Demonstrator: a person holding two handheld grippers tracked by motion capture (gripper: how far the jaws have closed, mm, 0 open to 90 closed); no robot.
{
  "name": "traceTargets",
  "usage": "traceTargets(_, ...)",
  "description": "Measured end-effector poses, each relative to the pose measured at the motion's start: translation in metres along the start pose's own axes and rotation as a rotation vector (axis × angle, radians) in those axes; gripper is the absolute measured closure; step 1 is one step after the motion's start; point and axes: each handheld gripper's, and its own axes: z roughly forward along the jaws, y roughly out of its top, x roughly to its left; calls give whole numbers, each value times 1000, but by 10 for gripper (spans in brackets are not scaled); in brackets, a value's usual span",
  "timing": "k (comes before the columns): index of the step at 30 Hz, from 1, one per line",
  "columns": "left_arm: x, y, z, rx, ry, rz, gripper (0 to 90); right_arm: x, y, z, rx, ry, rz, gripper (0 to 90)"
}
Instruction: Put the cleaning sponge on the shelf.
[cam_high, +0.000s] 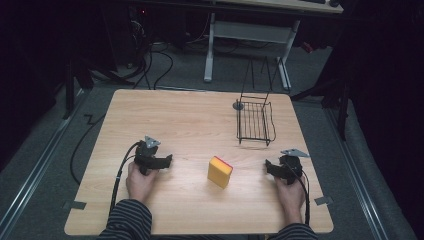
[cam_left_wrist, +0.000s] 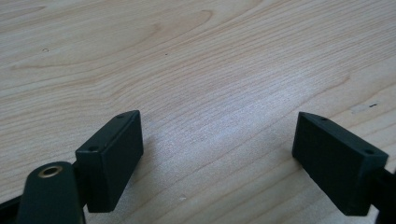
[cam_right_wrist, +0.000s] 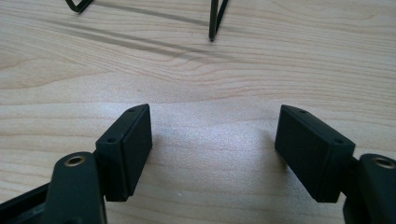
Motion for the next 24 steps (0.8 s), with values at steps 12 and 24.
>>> traceTargets(12, 0, 0, 0, 0, 1, 0, 170, 0, 0, 0, 0, 1, 0, 275)
traceTargets(24, 0, 0, 0, -1, 2, -3, 170, -1, 0, 0, -1, 9, -5, 271)
